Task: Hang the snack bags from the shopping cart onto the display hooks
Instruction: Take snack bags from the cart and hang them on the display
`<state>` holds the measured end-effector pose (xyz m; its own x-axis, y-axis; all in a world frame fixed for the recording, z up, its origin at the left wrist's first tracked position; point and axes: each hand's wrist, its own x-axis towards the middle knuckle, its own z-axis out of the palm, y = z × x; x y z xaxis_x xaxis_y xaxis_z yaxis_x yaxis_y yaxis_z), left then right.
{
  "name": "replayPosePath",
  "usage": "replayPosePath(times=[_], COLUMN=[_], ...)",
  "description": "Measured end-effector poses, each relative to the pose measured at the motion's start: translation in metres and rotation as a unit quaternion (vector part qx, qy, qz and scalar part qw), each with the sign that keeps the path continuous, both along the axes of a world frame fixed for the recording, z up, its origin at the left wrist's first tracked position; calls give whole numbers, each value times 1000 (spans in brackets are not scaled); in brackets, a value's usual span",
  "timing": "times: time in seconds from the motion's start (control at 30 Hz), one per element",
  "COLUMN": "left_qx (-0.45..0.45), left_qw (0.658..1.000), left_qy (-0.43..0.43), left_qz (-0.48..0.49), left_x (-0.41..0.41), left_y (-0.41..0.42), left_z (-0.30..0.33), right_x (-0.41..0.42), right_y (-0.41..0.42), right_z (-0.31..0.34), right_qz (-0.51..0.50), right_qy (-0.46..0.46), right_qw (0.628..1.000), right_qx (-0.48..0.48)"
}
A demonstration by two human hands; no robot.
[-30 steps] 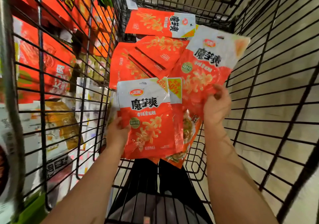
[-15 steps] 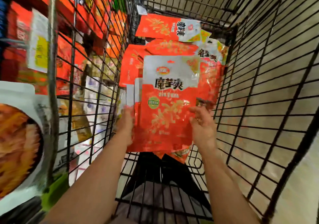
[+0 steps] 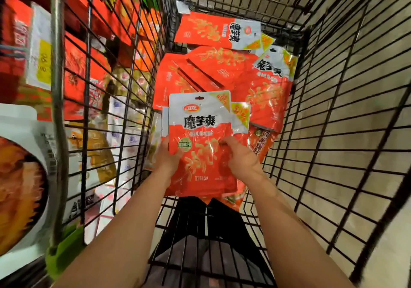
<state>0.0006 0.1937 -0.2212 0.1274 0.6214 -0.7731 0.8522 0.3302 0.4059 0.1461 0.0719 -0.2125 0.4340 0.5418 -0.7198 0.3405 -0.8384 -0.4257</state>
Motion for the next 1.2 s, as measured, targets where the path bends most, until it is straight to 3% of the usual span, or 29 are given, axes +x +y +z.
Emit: replayPosePath(times=[0.13, 0.3, 0.43, 0.53, 0.6, 0.8, 0.97, 1.1, 1.2], left_qx=[-8, -30, -3, -21, -16, -20, -34, -28, -21], left_qw=[990, 949, 953, 948, 947, 951, 953, 956, 959], left_qy=[-58, -109, -77, -131, -159, -130, -83, -89, -88], left_qz=[130, 294, 292, 290, 277, 278, 289, 277, 269], left_x=[-3, -5, -20, -17, -15, -15, -22, -20, -18], left_y=[-7, -11, -9, -1, 1, 5, 4, 3, 3], left_z=[-5, -15, -23, -15, -15, -13, -31, -26, -26], right_x=[-2, 49, 88, 97, 97, 110, 123, 112, 111], right_y=[2, 55, 124, 152, 154, 143, 126, 115, 120], right_z=[-6, -9, -13, -27, -36, -29, -11, -16, -32], right_qz=[-115, -218, -107, 55, 98, 141, 24, 40, 107], right_qy=[-41, -94, -164, -170, -170, -264, -266, -211, -208], right_qw=[987, 962, 975, 983, 980, 954, 959, 971, 968], right_qx=[101, 136, 101, 38, 18, 22, 90, 107, 94])
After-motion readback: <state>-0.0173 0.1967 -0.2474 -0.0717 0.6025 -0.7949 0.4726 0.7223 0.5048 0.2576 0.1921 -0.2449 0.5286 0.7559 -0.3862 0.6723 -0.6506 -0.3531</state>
